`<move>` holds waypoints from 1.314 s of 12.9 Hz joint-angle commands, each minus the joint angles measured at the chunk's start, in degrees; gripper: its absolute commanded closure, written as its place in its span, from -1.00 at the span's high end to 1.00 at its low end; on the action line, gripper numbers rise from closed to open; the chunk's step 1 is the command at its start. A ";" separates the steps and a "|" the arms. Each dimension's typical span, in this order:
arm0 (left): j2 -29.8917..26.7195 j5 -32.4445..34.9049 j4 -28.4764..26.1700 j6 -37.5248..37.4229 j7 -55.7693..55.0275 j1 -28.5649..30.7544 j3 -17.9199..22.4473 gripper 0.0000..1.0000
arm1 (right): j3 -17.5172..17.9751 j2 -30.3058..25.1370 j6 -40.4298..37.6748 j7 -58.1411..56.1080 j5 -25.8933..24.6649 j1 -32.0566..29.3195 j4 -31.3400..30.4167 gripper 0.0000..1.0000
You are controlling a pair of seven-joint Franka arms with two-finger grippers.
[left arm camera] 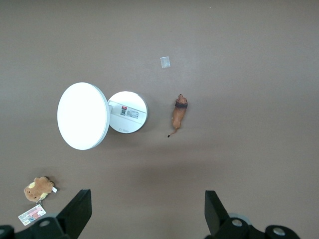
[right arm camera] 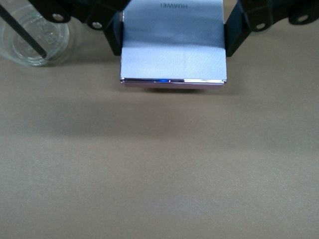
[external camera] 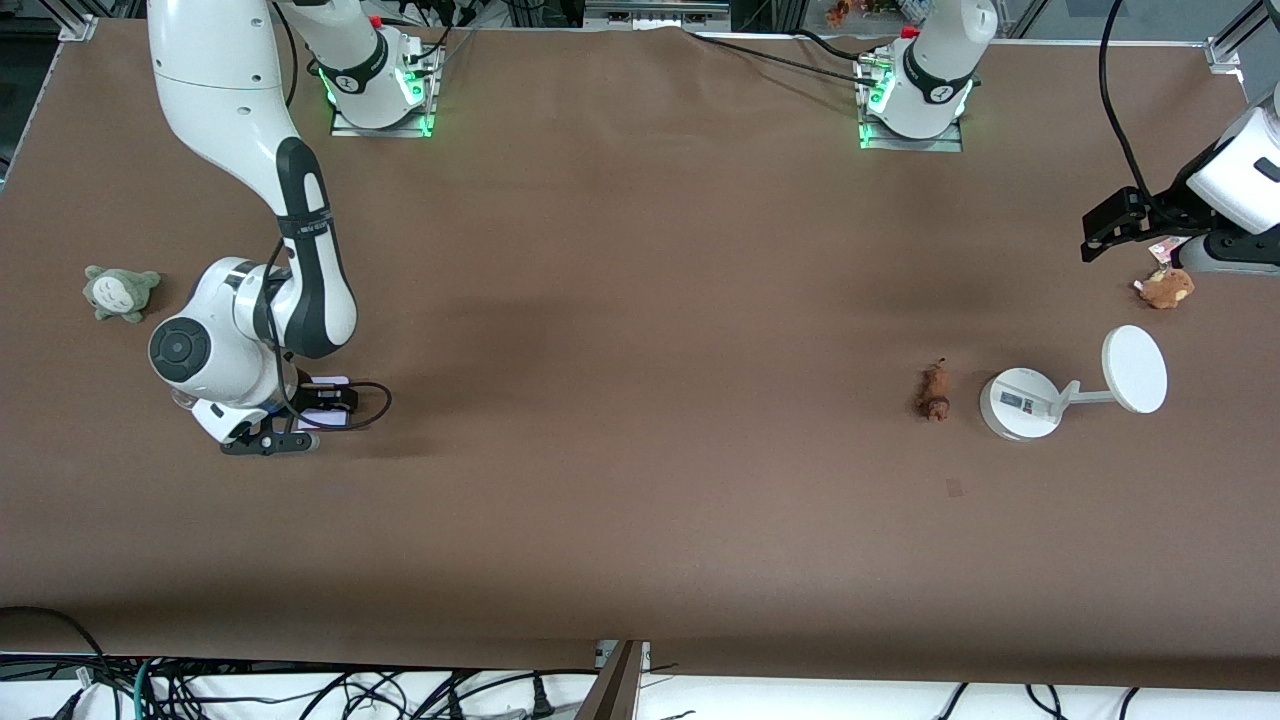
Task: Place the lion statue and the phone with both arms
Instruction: 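Lower the held phone onto the table beside the clear cup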
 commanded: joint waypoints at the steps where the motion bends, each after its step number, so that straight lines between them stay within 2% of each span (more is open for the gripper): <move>1: 1.20 -0.52 2.33 -1.62 -0.20 0.66 -0.62 1.00 | 0.52 -0.59 0.86 -2.05 1.90 -0.57 -0.47 0.56; 9: 1.20 -0.61 2.33 -1.62 -0.20 0.66 -0.62 1.00 | 1.13 1.26 2.26 -2.05 1.90 -0.66 -0.30 0.56; 10: 1.20 -0.61 2.33 -1.62 -0.20 0.66 -0.53 1.00 | 1.31 1.35 2.61 -2.05 1.81 -0.66 -0.30 0.71; 11: 1.20 -0.61 2.33 -1.62 -0.20 0.66 -0.45 1.00 | 1.31 1.52 2.88 -2.05 1.90 -0.66 -0.30 0.99; 15: 1.20 -0.61 2.33 -1.62 -0.20 0.66 -0.45 1.00 | 1.31 1.17 2.36 -2.05 1.90 -0.57 -0.03 1.00; 17: 1.20 -0.61 2.33 -1.71 -0.20 0.66 -0.45 1.00 | 1.22 -1.53 -1.39 -2.05 1.81 -0.31 -0.03 1.00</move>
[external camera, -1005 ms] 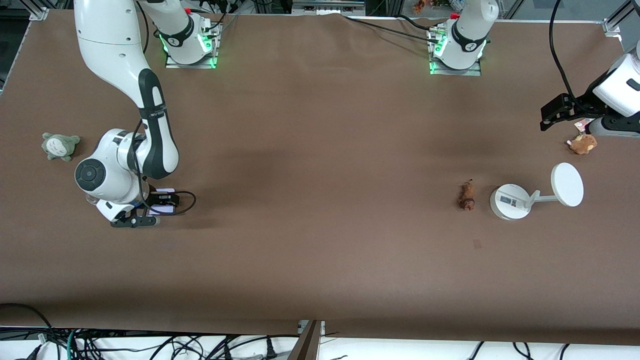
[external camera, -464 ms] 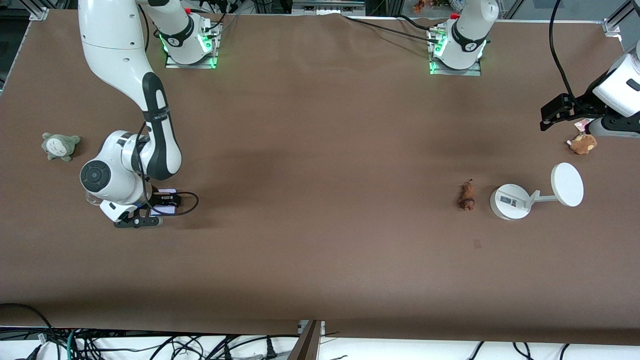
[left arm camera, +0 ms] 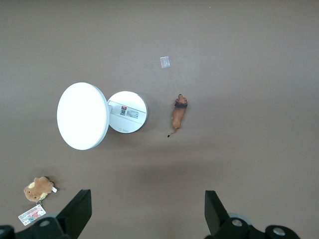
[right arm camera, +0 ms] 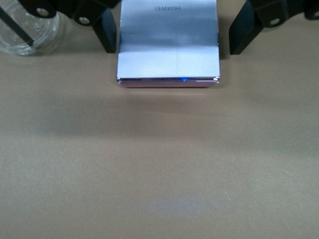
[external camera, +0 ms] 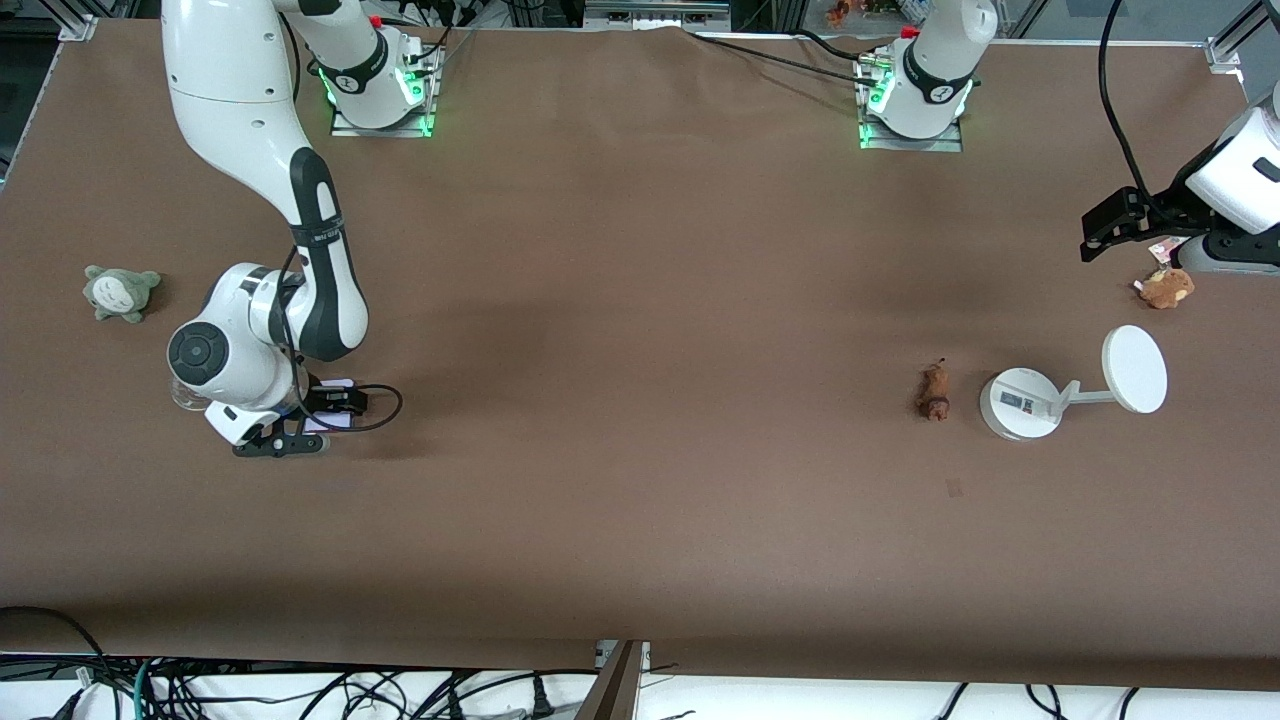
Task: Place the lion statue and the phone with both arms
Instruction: 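Open the right gripper to release the phone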
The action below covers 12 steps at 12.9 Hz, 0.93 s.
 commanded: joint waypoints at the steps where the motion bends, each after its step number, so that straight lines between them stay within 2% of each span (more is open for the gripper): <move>1: 1.17 -0.61 2.28 -1.63 -0.20 0.64 -0.43 1.00 | 0.08 -5.47 -6.67 -1.95 1.69 -0.25 -0.10 1.00; 5: 1.17 -0.61 2.28 -1.63 -0.20 0.73 -0.43 1.00 | -2.47 -15.06 -21.45 -0.98 0.82 0.27 0.42 1.00; 6: 1.17 -0.61 2.28 -1.63 -0.20 0.64 -0.43 1.00 | -3.26 -16.56 -24.78 -0.63 -0.40 0.28 0.86 1.00; 7: 1.17 -0.61 2.28 -1.63 -0.28 0.64 -0.43 1.00 | -3.53 -18.31 -28.56 1.11 -3.98 0.28 3.13 1.00; 9: 1.17 -0.61 2.28 -1.63 -0.28 0.64 -0.43 1.00 | -3.44 -21.13 -39.96 6.64 -8.75 0.28 10.23 1.00; 12: 1.17 -0.61 2.28 -1.63 -0.20 0.64 -0.43 1.00 | -3.44 -21.23 -59.21 11.83 -12.53 0.01 25.69 1.00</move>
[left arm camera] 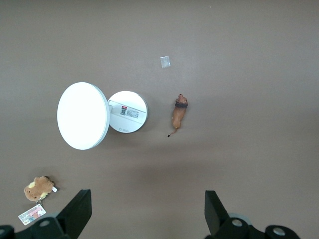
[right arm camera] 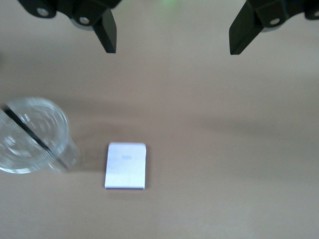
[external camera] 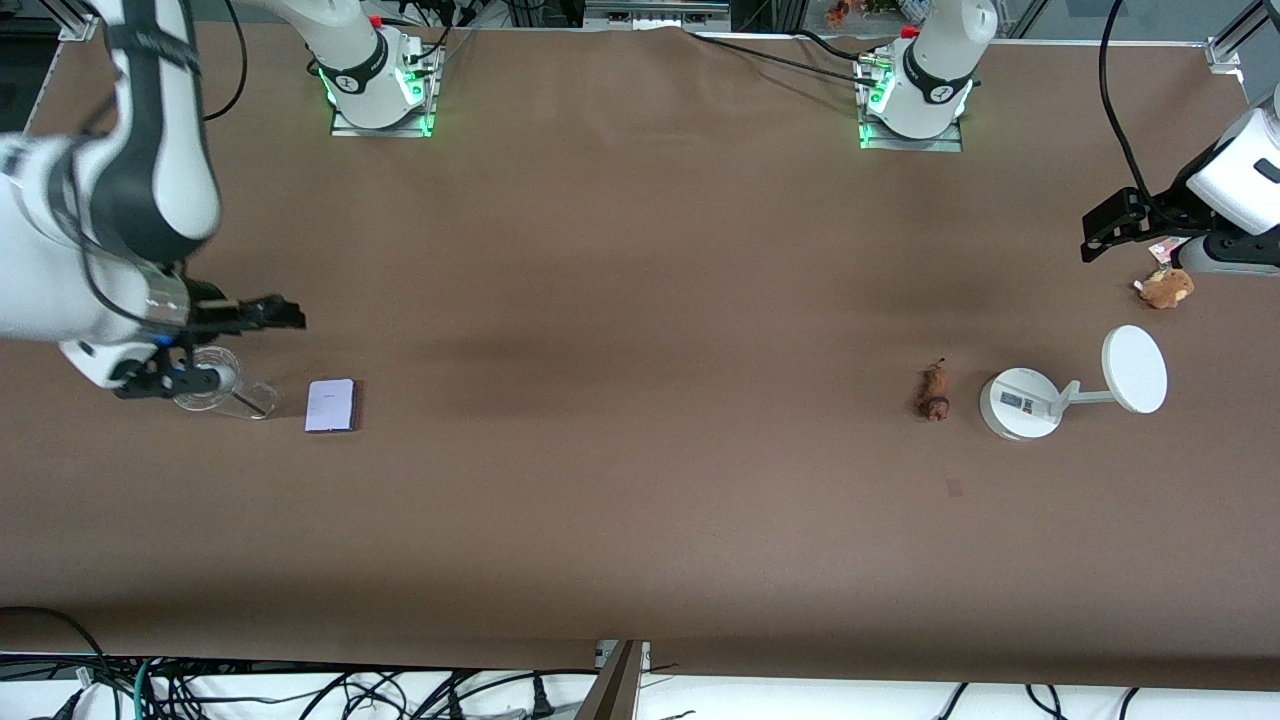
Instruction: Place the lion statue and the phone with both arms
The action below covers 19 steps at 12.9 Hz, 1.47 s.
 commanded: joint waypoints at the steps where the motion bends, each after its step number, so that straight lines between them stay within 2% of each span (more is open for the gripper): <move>1: 1.03 -0.61 2.18 -1.56 -0.20 0.57 -0.54 1.00 | 0.10 0.81 -13.82 5.18 -2.71 -0.02 12.52 1.00; 2: 1.03 -0.61 2.18 -1.56 -0.28 0.57 -0.45 1.00 | 0.36 0.81 -17.95 6.93 -4.02 0.07 15.68 1.00; 4: 1.03 -0.61 2.18 -1.56 -0.20 0.66 -0.45 1.00 | 0.53 0.81 -20.10 7.65 -4.56 0.16 18.44 1.00; 7: 1.03 -0.61 2.18 -1.56 -0.28 0.57 -0.45 1.00 | -0.17 0.73 -20.19 7.74 -3.95 -0.37 18.44 1.00; 13: 1.03 -0.61 2.18 -1.74 -0.28 0.57 -0.54 1.00 | 0.53 0.46 -20.37 7.83 -4.39 -0.02 18.44 1.00; 16: 1.03 -0.61 2.18 -1.74 -0.28 0.57 -0.54 1.00 | 1.76 -1.03 -20.28 7.74 -4.56 -1.94 16.95 1.00; 17: 1.03 -0.61 2.18 -1.74 -0.28 0.57 -0.54 1.00 | 5.16 -1.82 -20.28 7.74 -4.56 -5.52 16.60 1.00; 19: 1.03 -0.61 2.18 -1.83 -0.28 0.57 -0.54 1.00 | 17.35 -2.44 -20.19 7.83 -7.01 -16.40 16.51 1.00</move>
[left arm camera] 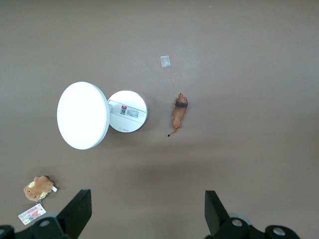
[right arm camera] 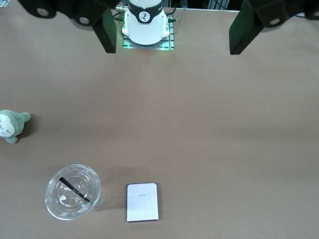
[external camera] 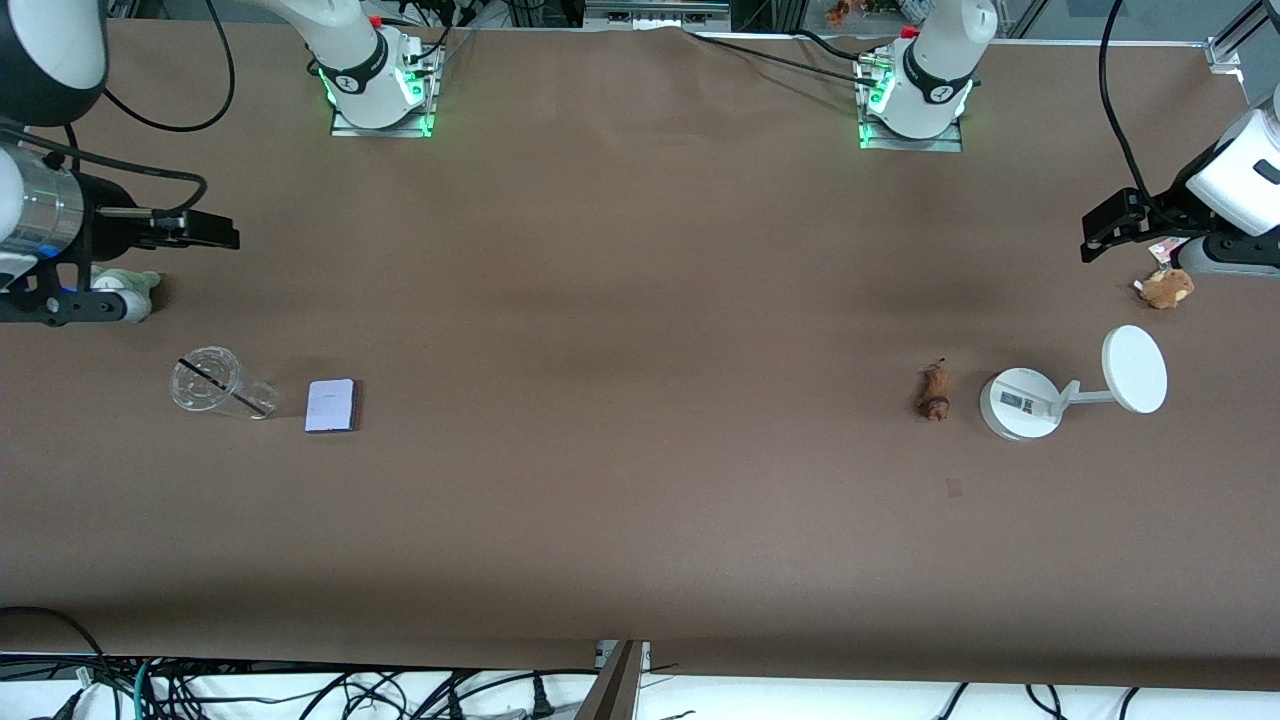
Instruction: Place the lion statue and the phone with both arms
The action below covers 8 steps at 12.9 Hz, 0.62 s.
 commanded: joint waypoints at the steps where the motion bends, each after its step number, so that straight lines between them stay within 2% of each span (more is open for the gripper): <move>1: 0.94 -0.61 2.11 -1.69 -0.28 0.57 -0.53 1.00 | 15.02 -3.06 -0.53 2.17 -4.42 -12.44 -0.92 1.00; 3: 0.94 -0.61 2.11 -1.69 -0.28 0.57 -0.53 1.00 | 24.09 -6.39 1.48 4.03 -6.54 -20.00 -4.86 1.00; 4: 0.94 -0.61 2.11 -1.69 -0.28 0.57 -0.53 1.00 | 25.87 -8.32 3.49 4.30 -6.72 -21.69 -8.01 1.00; 8: 0.94 -0.61 2.11 -1.69 -0.28 0.65 -0.45 1.00 | 27.29 -17.99 12.99 2.89 -6.72 -25.30 -22.61 1.00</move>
